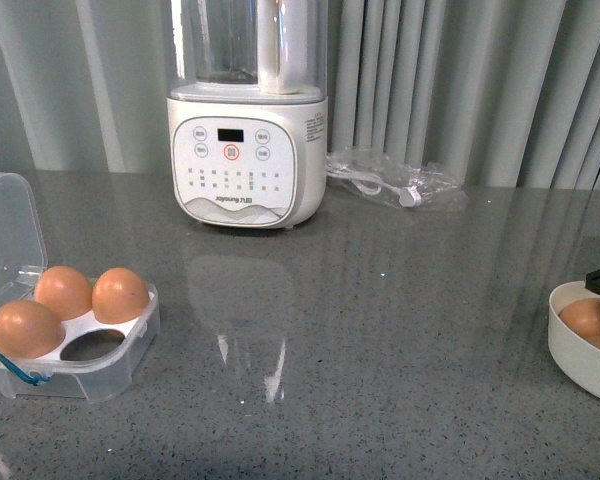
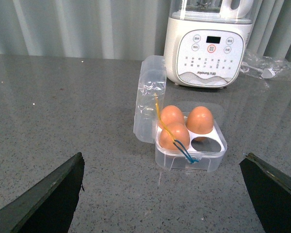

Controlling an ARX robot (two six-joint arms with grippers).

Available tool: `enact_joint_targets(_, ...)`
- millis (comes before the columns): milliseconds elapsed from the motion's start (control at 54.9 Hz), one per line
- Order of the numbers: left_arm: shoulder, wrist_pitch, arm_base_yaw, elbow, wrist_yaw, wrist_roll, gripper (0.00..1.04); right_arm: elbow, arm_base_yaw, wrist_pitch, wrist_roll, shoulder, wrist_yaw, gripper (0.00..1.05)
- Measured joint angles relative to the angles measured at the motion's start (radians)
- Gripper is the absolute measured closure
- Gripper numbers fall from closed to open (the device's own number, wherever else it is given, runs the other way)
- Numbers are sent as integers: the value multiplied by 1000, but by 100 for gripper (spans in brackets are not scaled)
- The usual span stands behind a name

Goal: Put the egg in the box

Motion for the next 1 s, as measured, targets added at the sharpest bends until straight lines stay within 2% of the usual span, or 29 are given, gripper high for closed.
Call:
enact_joint_targets(146,0,0,0,0,0,0,7,-6,0,7,-10,9,-4,10)
enact_joint_targets(218,0,0,0,0,0,0,7,-11,0,11,-15,10,-4,20)
enact_joint_targets(400,0,0,0,0,0,0,7,-15,0,21,-26,11,-7,57)
enact_joint_targets(437,0,0,0,0,0,0,7,-15,0,21,-29,11,-8,62)
enact_joint_targets(637,0,0,0,0,0,0,7,-18,4,-1,-33,-37,-11,63)
enact_joint_targets(783,0,0,0,0,0,0,7,-2,51,-47,-33,-164,2,63)
enact_joint_targets(892,0,0,0,0,0,0,7,37,134,-26,-49,-214,48,63)
enact_joint_targets(1001,0,0,0,0,0,0,7,74,234,10,-51,-200,51,63)
